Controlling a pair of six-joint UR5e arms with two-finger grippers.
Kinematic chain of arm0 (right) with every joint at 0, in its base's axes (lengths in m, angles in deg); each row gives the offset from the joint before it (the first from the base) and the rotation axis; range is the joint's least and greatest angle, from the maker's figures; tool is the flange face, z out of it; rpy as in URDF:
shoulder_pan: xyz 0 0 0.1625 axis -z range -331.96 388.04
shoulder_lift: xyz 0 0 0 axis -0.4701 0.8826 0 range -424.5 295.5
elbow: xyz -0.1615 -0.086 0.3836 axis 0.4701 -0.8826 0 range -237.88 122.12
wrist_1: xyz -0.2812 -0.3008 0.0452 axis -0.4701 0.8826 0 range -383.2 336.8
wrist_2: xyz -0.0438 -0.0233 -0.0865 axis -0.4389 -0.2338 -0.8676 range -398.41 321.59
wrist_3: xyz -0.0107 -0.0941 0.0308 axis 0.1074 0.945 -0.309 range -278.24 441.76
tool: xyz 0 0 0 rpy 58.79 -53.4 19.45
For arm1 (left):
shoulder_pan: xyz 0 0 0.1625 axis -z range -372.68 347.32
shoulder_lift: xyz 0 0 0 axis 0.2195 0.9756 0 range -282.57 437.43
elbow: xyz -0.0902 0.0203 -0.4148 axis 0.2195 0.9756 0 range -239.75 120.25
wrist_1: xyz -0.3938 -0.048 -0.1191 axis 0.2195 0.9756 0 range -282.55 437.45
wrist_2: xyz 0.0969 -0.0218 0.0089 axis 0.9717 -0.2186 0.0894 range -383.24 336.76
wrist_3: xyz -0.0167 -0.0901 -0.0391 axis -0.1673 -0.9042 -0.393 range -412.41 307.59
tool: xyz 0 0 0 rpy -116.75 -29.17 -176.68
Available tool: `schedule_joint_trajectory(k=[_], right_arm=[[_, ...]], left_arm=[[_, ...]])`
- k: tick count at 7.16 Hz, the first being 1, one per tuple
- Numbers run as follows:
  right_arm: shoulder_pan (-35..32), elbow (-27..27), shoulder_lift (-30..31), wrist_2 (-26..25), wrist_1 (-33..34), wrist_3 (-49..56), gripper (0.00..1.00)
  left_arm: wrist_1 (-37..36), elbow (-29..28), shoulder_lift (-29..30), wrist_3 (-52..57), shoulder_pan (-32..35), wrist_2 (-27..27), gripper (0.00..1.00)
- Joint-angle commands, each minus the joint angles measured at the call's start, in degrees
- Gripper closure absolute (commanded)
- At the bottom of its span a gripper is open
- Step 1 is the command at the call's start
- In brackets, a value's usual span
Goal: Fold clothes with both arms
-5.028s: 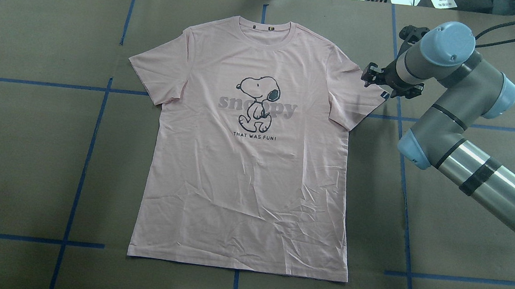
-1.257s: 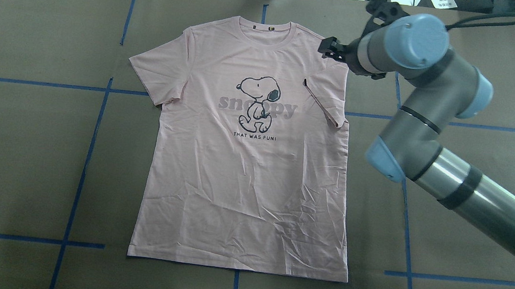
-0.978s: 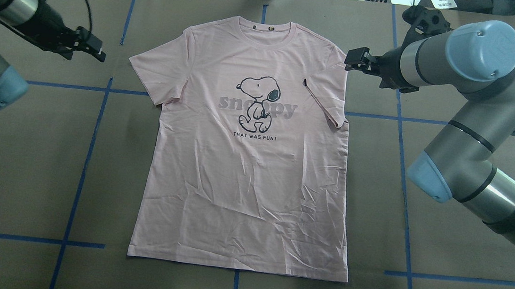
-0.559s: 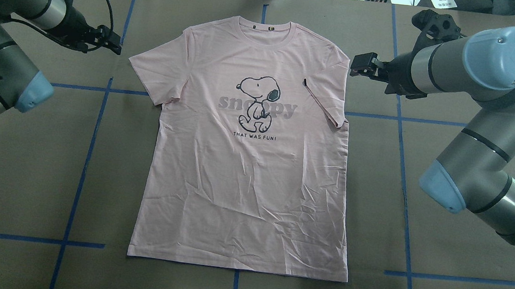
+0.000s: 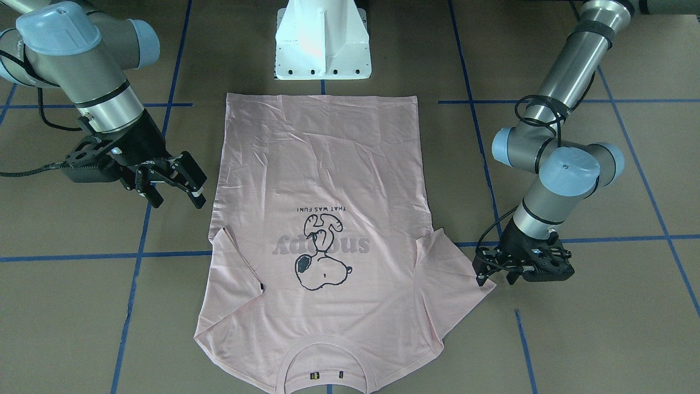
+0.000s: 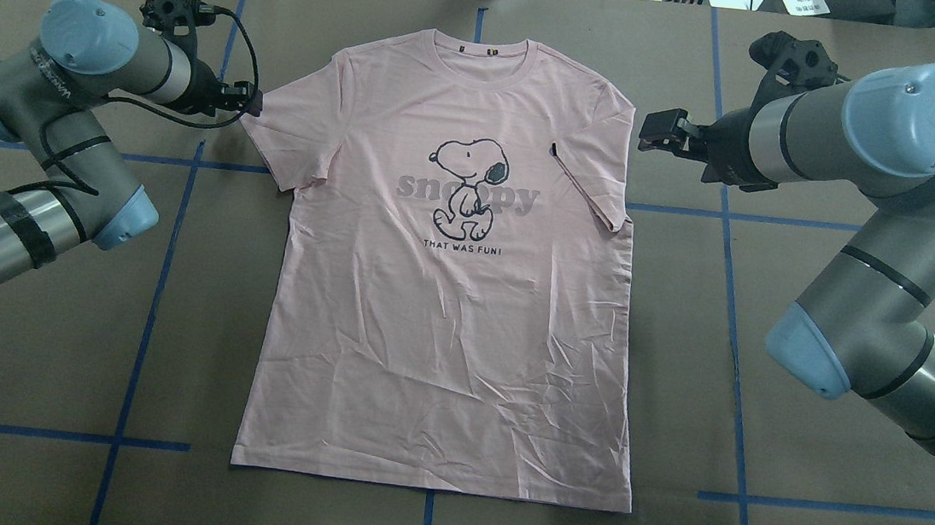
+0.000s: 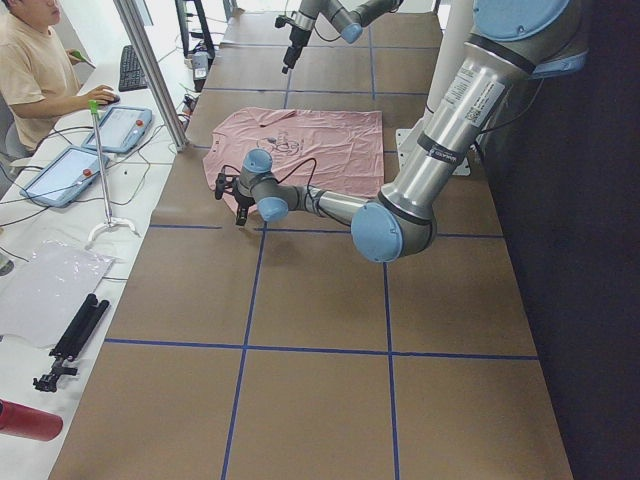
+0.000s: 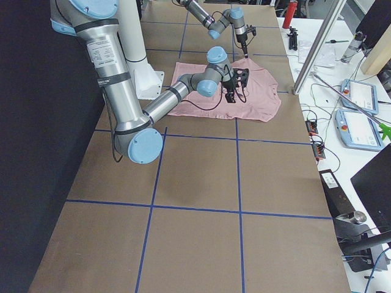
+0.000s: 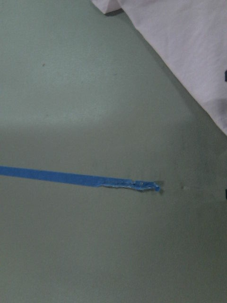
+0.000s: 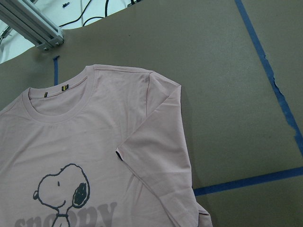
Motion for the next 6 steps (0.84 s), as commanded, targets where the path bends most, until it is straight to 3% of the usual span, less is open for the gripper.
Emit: schedule_joint_trajectory(k=[1,2,6], right_arm=[[0.2,-0.2,0.0,0.0,0.1,0.0,0.00],[0.2,-0.2,0.0,0.0,0.1,0.0,0.00],[0.7,-2.3,0.4,-0.3,-0.1,0.1,0.00]], left_arm=[[0.0,-0.4,0.1,1.5,-0.4,0.1,0.54],[0.0,-0.3,0.2,1.9,-0.3,0.1,1.00],[0.0,0.8,2.9,0.5,-0.2,0.0,1.00]])
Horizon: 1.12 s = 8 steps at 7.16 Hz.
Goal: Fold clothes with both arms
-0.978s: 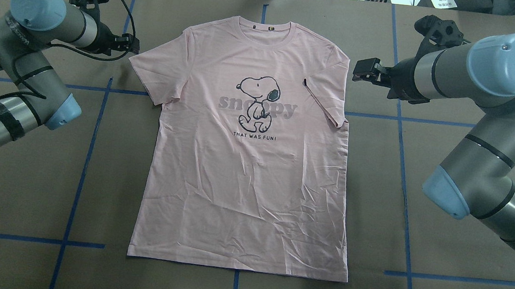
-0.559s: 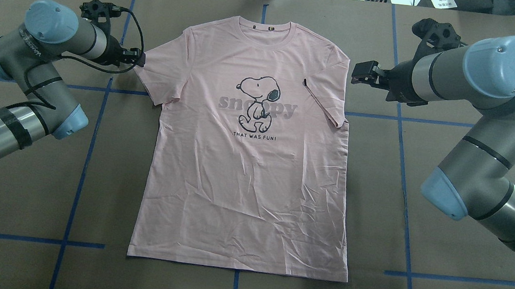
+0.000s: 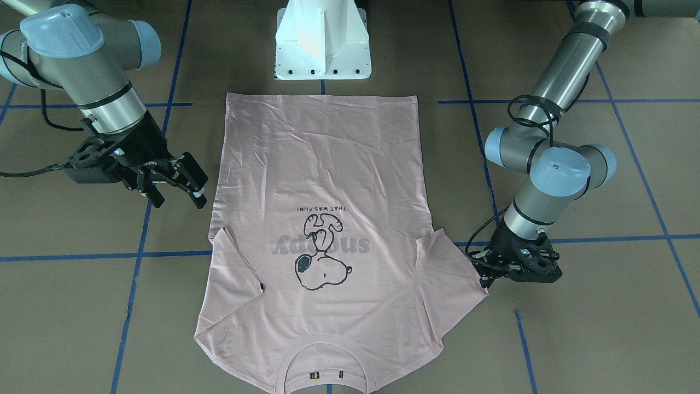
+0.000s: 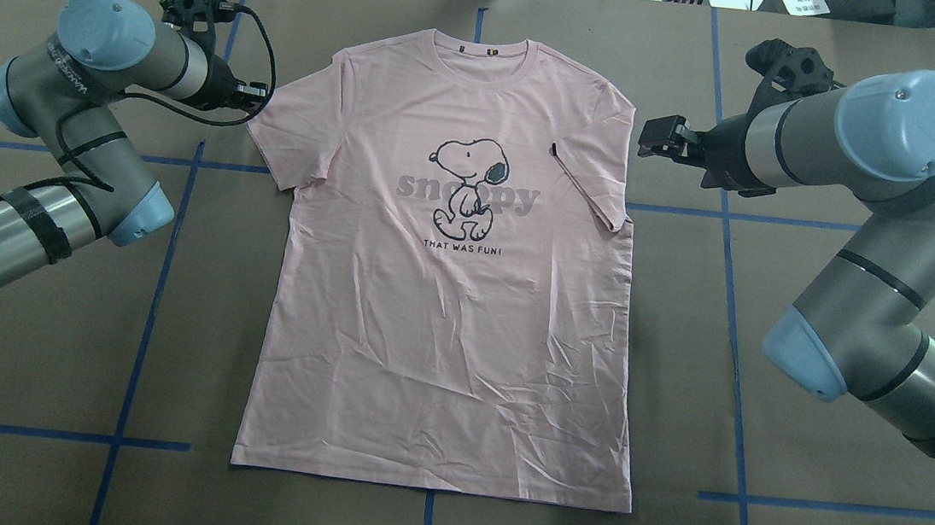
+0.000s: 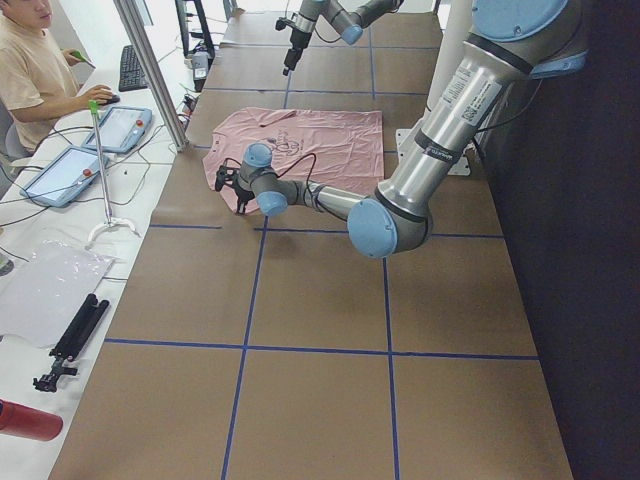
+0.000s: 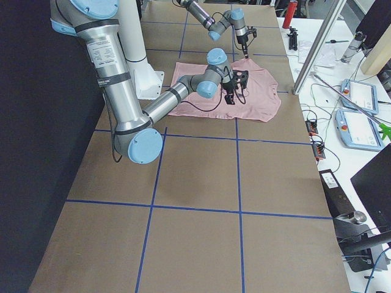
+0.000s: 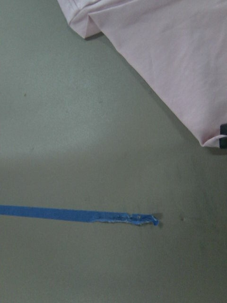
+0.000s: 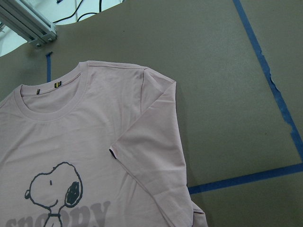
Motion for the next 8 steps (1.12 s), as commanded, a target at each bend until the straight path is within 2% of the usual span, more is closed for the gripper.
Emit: schedule_joint_trajectory(k=[1,2,4,5,8], right_arm=[[0.3,-1.9,0.2,-0.2,-0.1,0.2,0.00],[0.3,-1.9,0.3,-0.1,-0.1,0.1,0.00],[0.8,-2.1,0.6,-0.1,-0.1,0.1,0.00],[1.0,-2.4,0.6,0.0,-0.1,0.2,0.00],[1.8,-2.5,0.5,0.0,-0.2,0.2,0.00]], left_arm=[[-0.2,2.1,1.8,-3.3,-0.1,-0.1,1.00],[-0.6,1.0,4.0,-5.1,-1.8,0.0,1.00],[-0.8,-5.3,11.0,-7.4,-3.1,0.2,1.00],[-0.4,-8.2,12.7,-7.4,-3.2,0.6,1.00],[-0.1,-9.6,14.9,-7.4,-4.5,2.2,1.00]])
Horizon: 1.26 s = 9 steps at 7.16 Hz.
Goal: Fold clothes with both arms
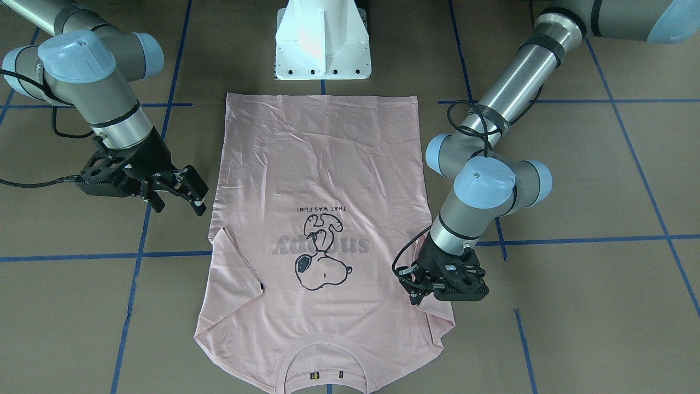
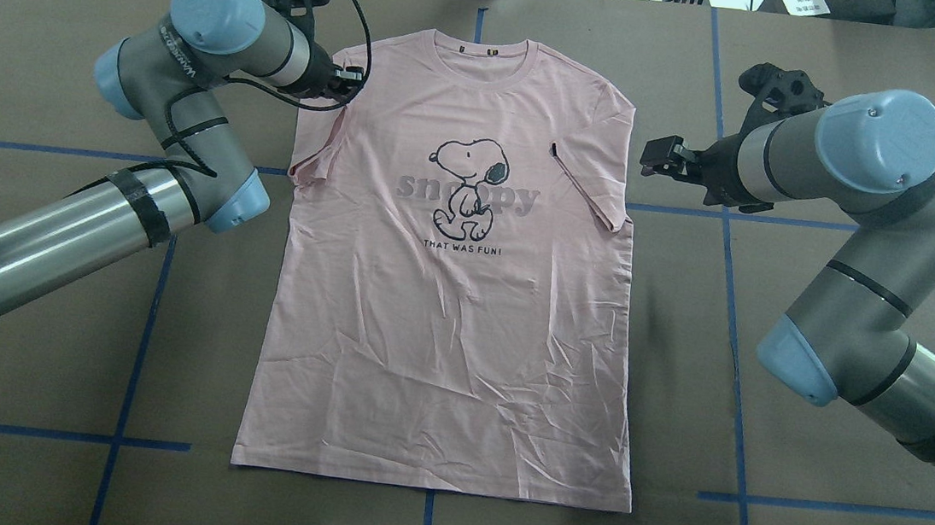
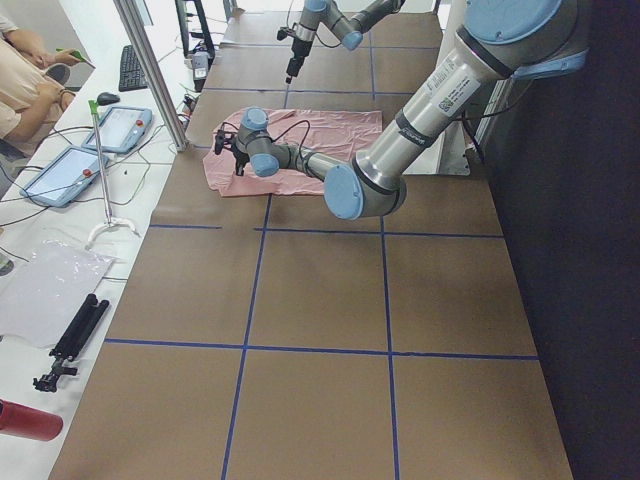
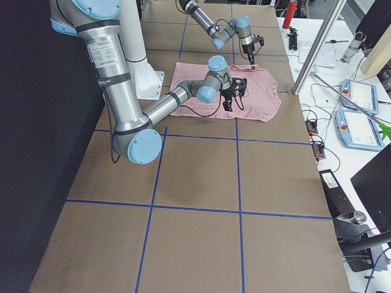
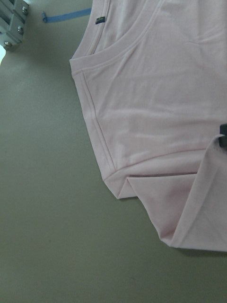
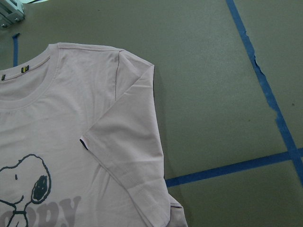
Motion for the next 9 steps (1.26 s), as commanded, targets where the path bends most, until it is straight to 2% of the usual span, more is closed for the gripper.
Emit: schedule_joint_trajectory(k=[1,2,3,4,6,7,8,9], right_arm=[[0.4,-0.3,0.1,-0.1,-0.7,0.0,0.00],[0.4,-0.4,0.1,-0.1,-0.8,0.1,0.00],[0.5,0.0,0.0,0.0,-3.0,-0.2,0.00],[1.3,0.0,0.0,-0.1,-5.1,-0.3,0.00],[4.7,0.8,-0.5,-2.3,-5.1,-7.2,0.00],[8.2,1.8,0.8,-1.5,-3.7,-13.1,0.07],[12.2,6.7,1.0,-0.8,1.3,-22.7,0.16],[16.8,11.9,2.9,-1.3,3.9,-27.2,0.16]], left_arm=[[1.8,0.5,0.4,-0.1,-2.2,0.2,0.94],[3.7,1.4,0.1,-0.1,-3.3,0.2,0.33],[4.0,4.0,-1.6,-1.8,-3.5,0.2,0.19],[3.9,7.7,-3.8,-4.8,-3.8,0.2,0.15],[3.3,16.9,-10.1,-7.3,-6.3,0.2,0.15],[2.9,19.7,-11.1,-7.8,-6.5,0.0,0.15],[2.8,24.6,-15.2,-12.6,-6.6,-0.2,0.15],[2.8,30.9,-20.2,-16.6,-6.6,-0.3,0.16]])
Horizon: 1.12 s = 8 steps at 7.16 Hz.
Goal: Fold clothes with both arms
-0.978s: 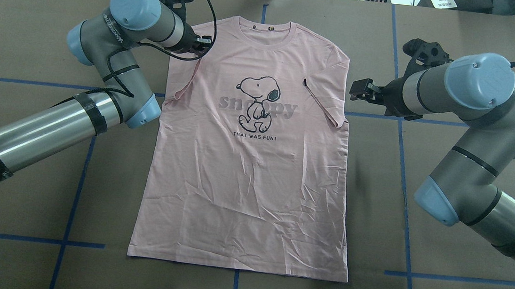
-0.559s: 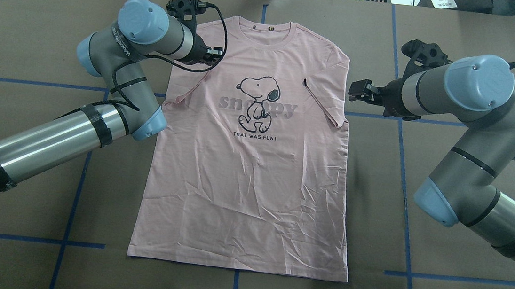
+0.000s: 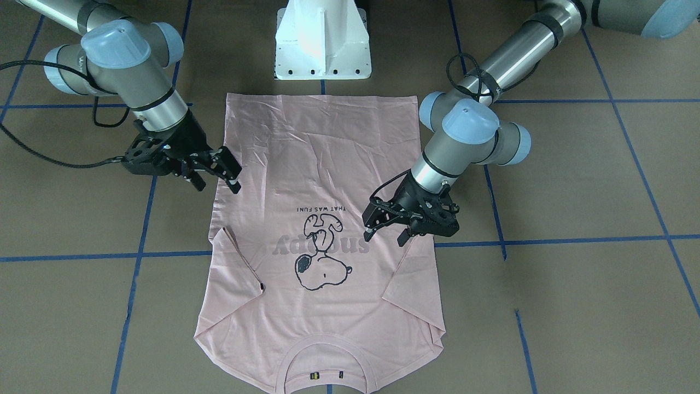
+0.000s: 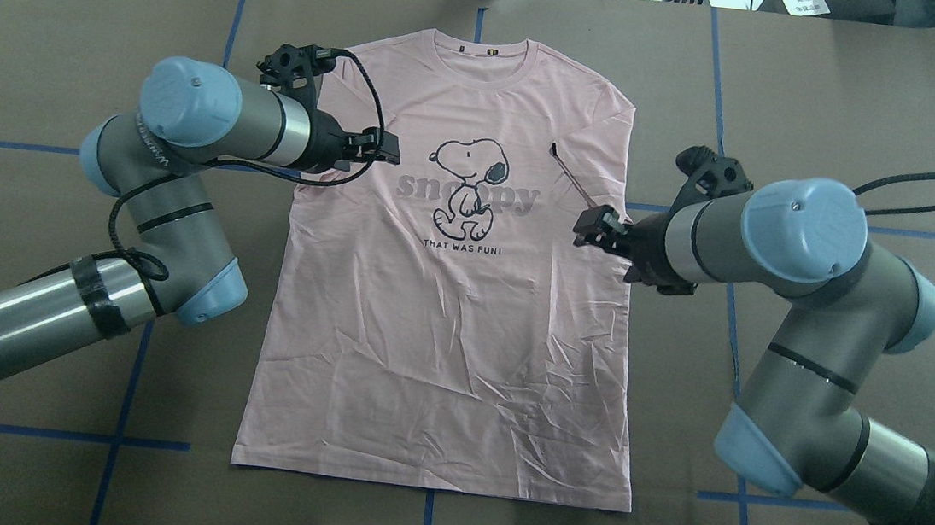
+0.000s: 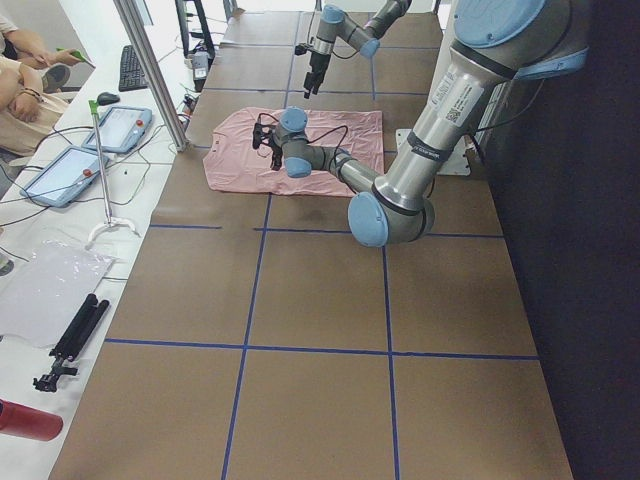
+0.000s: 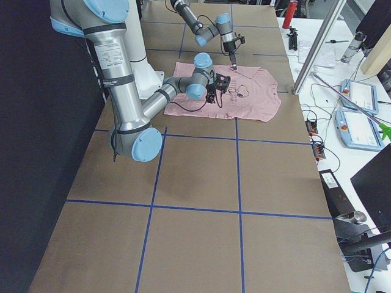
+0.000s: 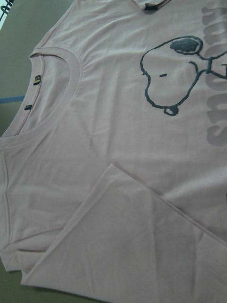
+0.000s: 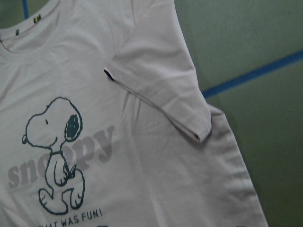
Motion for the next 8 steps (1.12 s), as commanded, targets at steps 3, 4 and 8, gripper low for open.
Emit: schedule_joint_trajectory(k=[3,4,8], right_arm=[[24.5,12.9,15.4,-19.5,4.1,-21.6,0.13],[28.2,13.6,15.4,-23.2,4.6,-24.5,0.13],[33.2,12.9,14.7,-27.7,11.2,-30.9,0.13]], left_arm=[[0.0,10.8,-8.4,-5.9,-0.1,-0.5,0.15],[0.0,10.9,-8.2,-7.9,-0.1,-0.5,0.15],[0.0,9.9,-8.3,-7.9,-0.4,-0.4,0.15]])
